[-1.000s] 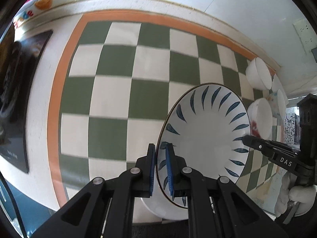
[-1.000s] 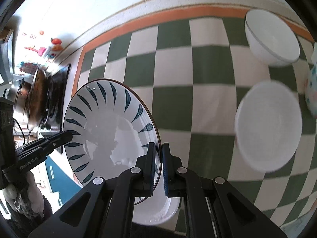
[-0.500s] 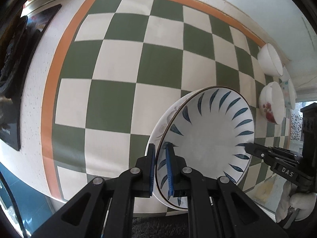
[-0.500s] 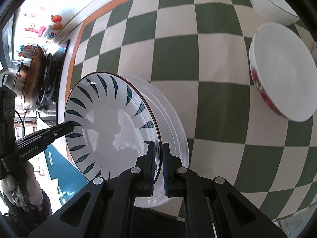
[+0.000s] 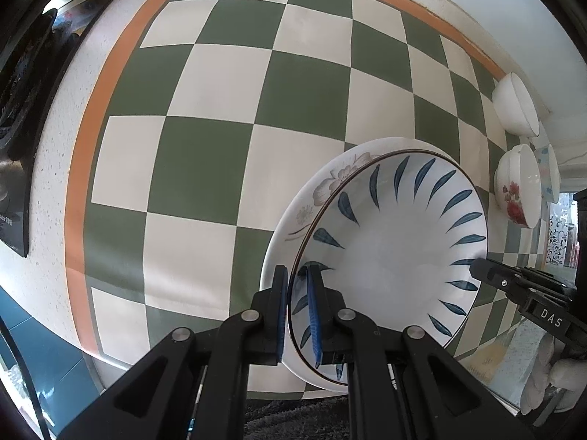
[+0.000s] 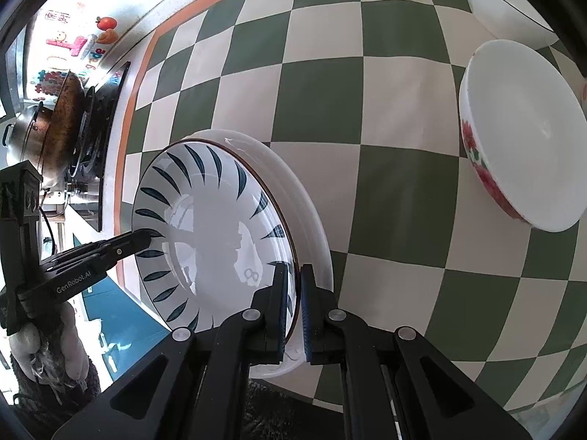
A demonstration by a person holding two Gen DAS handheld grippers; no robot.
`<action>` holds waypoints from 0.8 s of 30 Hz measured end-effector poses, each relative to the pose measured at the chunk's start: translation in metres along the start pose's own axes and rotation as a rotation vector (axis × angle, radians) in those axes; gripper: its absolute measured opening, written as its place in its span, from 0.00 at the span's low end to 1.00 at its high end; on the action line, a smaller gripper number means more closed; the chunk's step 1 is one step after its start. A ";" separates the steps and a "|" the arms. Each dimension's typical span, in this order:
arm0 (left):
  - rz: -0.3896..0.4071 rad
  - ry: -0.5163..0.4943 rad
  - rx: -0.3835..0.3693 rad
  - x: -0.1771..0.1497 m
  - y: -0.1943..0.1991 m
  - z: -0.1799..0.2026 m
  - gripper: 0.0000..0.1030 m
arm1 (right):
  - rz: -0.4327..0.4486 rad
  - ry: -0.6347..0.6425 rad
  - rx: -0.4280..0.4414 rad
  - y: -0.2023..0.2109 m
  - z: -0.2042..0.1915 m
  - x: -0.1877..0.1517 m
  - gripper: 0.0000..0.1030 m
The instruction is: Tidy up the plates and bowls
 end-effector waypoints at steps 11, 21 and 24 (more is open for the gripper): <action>-0.039 -0.034 -0.005 -0.001 -0.012 0.005 0.08 | 0.005 -0.011 -0.053 -0.010 -0.008 -0.002 0.08; -0.031 -0.003 -0.029 -0.002 -0.014 0.001 0.09 | 0.058 -0.059 -0.093 -0.007 -0.010 -0.010 0.10; -0.030 0.008 -0.032 -0.006 -0.011 -0.001 0.09 | 0.087 -0.076 -0.106 -0.003 -0.011 -0.014 0.10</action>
Point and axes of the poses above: each gripper's, at about its wrist camera, not at the fingertips, and y roughly against the way its jaws point, z to its right, x to its top, the point moved 1 cm from there along -y, roughly the way its jaws point, and after that the axes turned 7 degrees about -y, right-handed, at the moved point
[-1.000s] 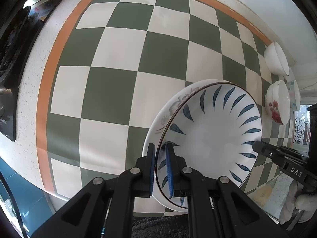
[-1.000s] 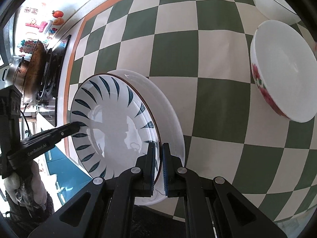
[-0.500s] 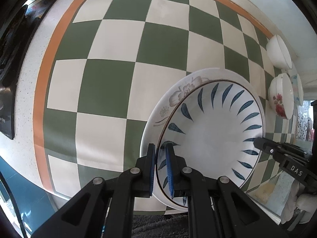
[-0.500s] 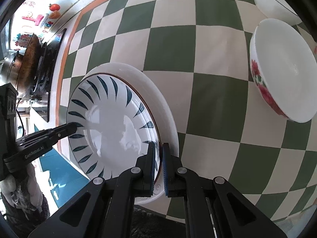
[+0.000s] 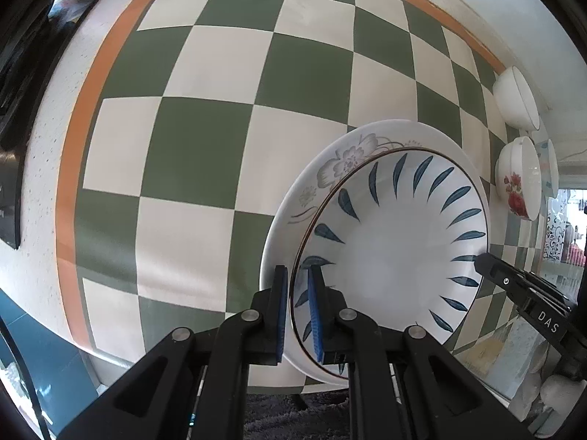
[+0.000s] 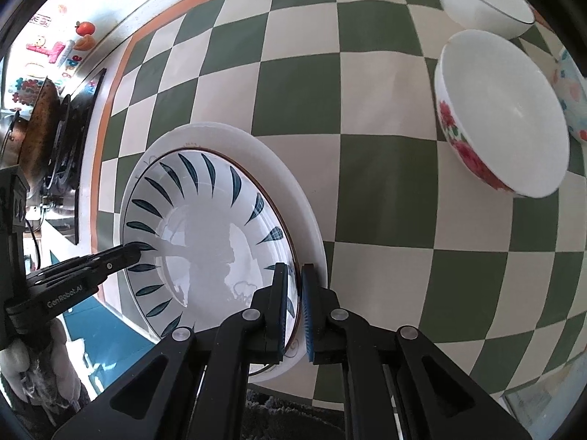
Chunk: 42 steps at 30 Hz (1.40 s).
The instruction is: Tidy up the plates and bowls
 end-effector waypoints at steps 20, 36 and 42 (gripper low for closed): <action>0.206 -0.103 0.155 -0.055 0.077 0.018 0.65 | 0.160 0.088 -0.032 0.054 -0.038 -0.063 0.62; 0.425 -0.184 0.153 -0.129 0.179 0.043 0.90 | 0.440 0.085 -0.029 0.181 -0.075 -0.153 0.90; 0.466 -0.201 0.162 -0.155 0.202 0.045 0.90 | 0.508 0.078 -0.029 0.214 -0.085 -0.190 0.91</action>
Point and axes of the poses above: each gripper's, at about its wrist camera, not at the fingertips, and y roughly against the way its jaws point, z to its right, x to its top, the point moved 1 cm from there along -y, roughly the way its jaws point, and after that the axes turned 7 degrees about -y, right-handed, at the moved point
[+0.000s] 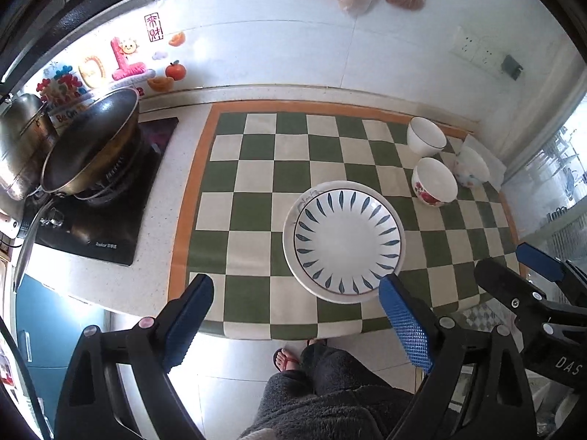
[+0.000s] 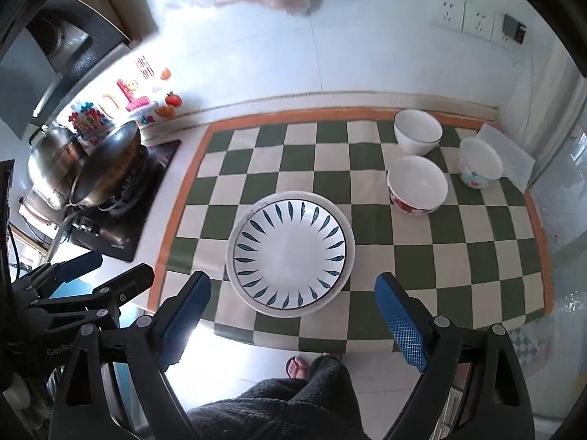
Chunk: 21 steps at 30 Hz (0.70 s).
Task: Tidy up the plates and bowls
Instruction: 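Lower the plate stack onto the cloth and open both grippers, then move both grippers toward the white bowls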
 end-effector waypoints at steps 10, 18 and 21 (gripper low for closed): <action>0.007 0.011 -0.011 -0.007 0.004 0.010 0.89 | 0.038 -0.042 0.056 0.031 0.010 -0.012 0.91; 0.014 0.043 -0.070 0.037 -0.034 0.049 0.90 | 0.018 -0.238 0.104 0.002 0.108 0.021 0.91; -0.041 0.049 -0.107 0.070 -0.070 0.074 0.89 | 0.014 -0.314 0.062 -0.023 0.166 0.044 0.91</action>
Point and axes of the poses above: each gripper's, at about its wrist camera, not at the fingertips, and y roughly against the way its jaws point, z to its right, x to its top, the point moved 1 cm from there along -y, roughly the way its jaws point, and after that the axes turned 7 degrees about -y, right-handed, at the moved point
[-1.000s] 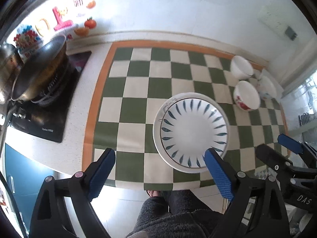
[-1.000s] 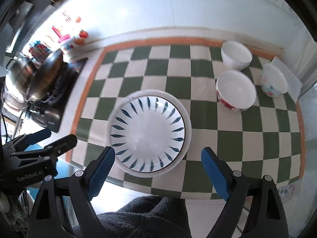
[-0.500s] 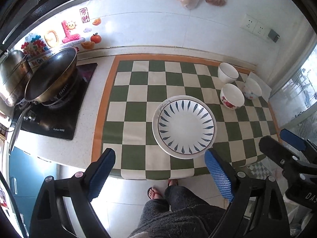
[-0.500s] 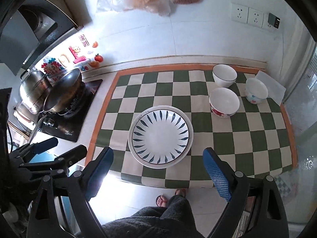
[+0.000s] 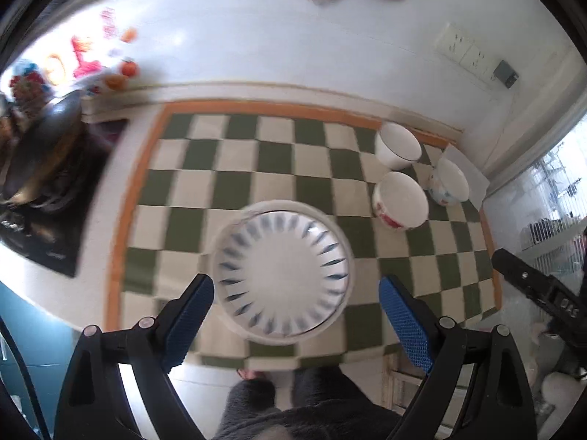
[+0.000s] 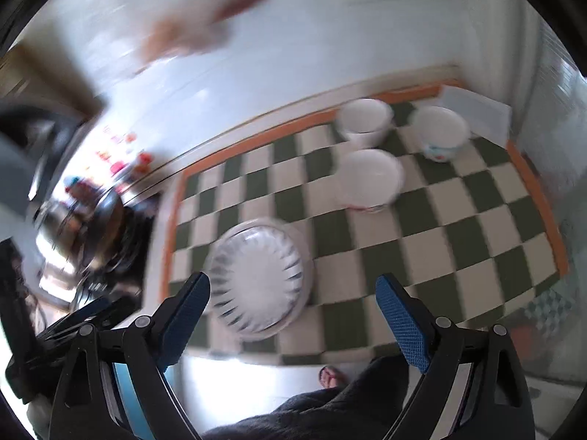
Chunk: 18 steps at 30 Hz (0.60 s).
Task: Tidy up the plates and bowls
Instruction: 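Move both grippers toward the white bowls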
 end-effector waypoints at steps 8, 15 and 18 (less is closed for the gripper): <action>-0.150 0.045 -0.064 0.083 -0.119 0.055 0.89 | -0.184 -0.085 -0.043 -0.110 0.092 0.100 0.90; -0.313 0.091 -0.069 0.114 -0.216 0.078 0.80 | -0.342 0.007 -0.049 -0.203 0.112 0.147 0.84; -0.361 0.101 -0.062 0.119 -0.244 0.083 0.63 | -0.394 0.038 -0.049 -0.231 0.114 0.157 0.79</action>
Point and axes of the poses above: each gripper's, at about its wrist camera, not at the fingertips, and y roughly against the way its jaws point, z to its right, x to its top, the point moved 1 cm from there along -y, roughly the way its jaws point, and after that the axes turned 7 degrees about -y, right-handed, at the moved point
